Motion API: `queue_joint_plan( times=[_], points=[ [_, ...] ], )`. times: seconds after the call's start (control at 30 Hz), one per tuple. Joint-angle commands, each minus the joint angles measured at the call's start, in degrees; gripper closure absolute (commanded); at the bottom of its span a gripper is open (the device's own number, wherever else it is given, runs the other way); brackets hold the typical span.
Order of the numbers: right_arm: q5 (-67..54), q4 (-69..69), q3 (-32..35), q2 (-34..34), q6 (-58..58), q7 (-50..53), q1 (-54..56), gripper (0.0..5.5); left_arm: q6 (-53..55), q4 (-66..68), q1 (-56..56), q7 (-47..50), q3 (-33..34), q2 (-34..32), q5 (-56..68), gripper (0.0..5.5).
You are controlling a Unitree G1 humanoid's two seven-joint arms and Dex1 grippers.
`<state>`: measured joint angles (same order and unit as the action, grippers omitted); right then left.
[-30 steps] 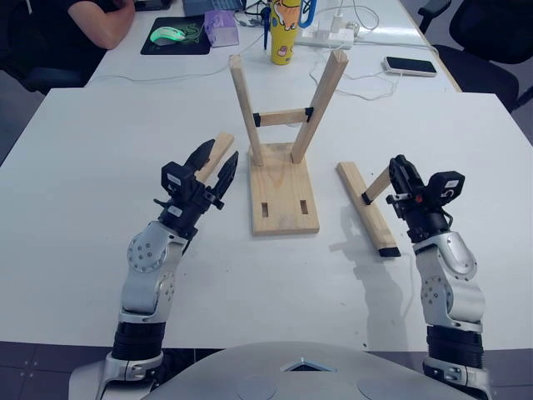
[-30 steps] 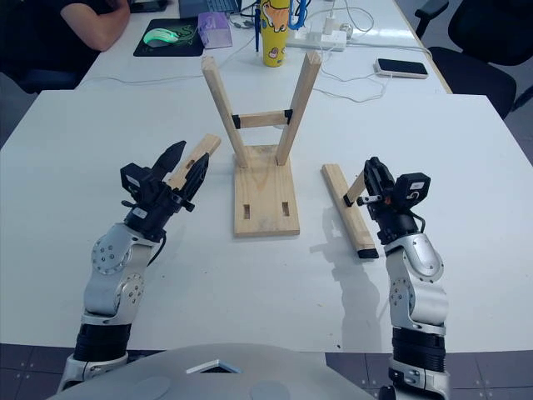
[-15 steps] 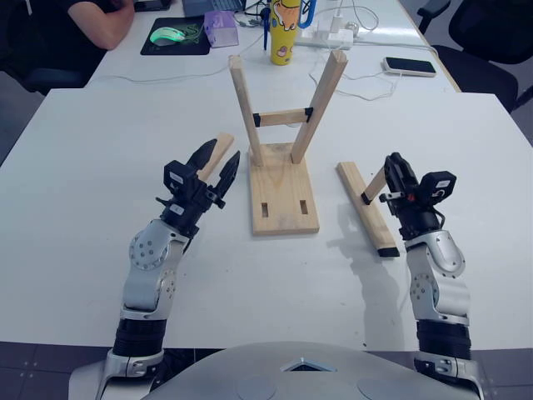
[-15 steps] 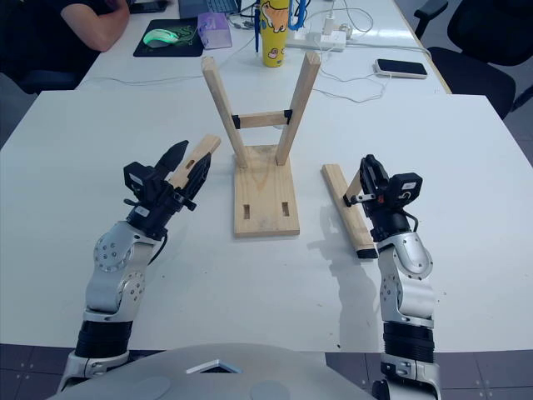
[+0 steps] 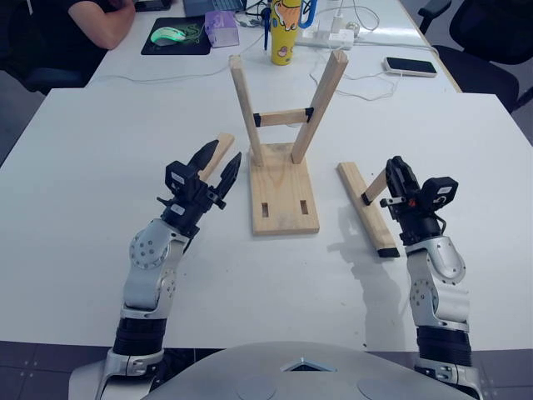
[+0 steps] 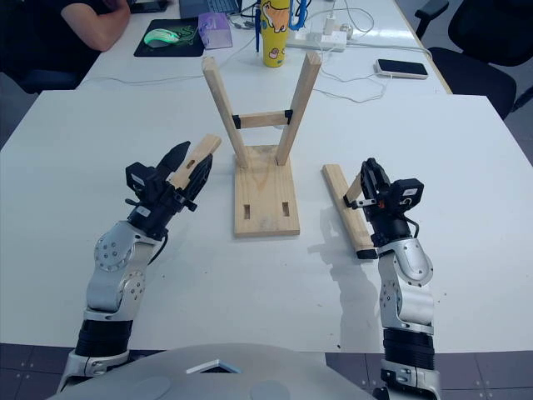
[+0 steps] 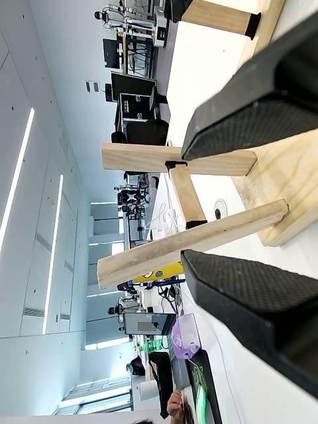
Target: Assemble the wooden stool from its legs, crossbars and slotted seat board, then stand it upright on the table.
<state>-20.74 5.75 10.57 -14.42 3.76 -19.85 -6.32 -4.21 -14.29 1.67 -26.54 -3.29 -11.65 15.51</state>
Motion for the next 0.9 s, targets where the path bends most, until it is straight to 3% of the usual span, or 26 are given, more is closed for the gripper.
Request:
queue_joint_plan(
  times=[0.03, 0.2, 0.23, 0.57, 0.77, 0.9],
  points=[
    [1.4, -3.3, -1.5, 0.5, -3.4, -0.4, -3.5, 5.08, -0.2, 0.5, -1.1, -0.2, -0.2, -0.3, -0.7, 2.99],
    [2.0, -2.7, -1.1, -0.1, -2.5, -0.1, -3.3, 5.08, -0.3, 0.6, -0.9, -0.2, 0.0, -0.3, -0.7, 2.99],
    [2.2, -2.5, -0.9, -0.3, -2.5, 0.2, -2.8, 4.71, -0.4, 0.5, -0.8, 0.0, 0.0, -0.2, -0.8, 2.99],
    [-0.8, 3.5, 1.8, -2.1, -7.3, 0.7, 3.6, 3.33, -1.5, 1.1, -0.2, 0.4, -0.1, 0.2, -1.2, 2.99],
    [-5.9, 13.0, 3.7, -5.9, -18.4, 3.7, 15.5, 3.33, -2.9, 1.5, 1.1, 1.4, 0.1, 0.7, -2.0, 2.99],
    [-9.0, 6.1, 6.3, -7.9, -23.8, 6.4, 30.9, 3.69, -3.6, 2.4, 1.0, 2.6, -0.8, 1.7, -3.4, 2.99]
  ],
)
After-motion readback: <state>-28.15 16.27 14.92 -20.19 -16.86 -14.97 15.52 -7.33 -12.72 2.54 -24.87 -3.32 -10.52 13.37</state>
